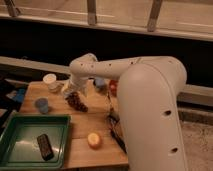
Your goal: Place grapes in table surface
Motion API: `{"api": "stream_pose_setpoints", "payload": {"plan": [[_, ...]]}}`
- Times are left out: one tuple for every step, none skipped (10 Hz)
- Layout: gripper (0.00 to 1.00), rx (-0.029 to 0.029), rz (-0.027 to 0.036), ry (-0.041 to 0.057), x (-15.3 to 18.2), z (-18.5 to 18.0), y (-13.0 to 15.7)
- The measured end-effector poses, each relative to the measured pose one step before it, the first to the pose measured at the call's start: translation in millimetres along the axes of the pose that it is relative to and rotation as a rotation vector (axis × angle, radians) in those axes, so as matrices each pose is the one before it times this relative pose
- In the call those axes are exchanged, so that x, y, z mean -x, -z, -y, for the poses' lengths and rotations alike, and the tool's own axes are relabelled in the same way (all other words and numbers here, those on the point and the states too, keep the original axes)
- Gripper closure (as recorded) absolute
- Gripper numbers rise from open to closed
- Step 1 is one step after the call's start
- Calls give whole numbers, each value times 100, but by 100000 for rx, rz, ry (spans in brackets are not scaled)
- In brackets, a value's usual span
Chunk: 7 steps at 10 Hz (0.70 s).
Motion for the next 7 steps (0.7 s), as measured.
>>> {"api": "stream_pose_setpoints", "payload": {"plan": [[20,-112,-868,-65,-148,62,-718],[20,378,-1539,138,-260,-201,-1055],[20,444,-2286,-713,-97,492,-1216],[20,357,-1687,-865,135,492,-731],[20,491,-1373,-532,110,168,-577],[20,1028,-1478,-284,138,-74,-692],[20,1358,-2426,-645,196,53,-1063]]}}
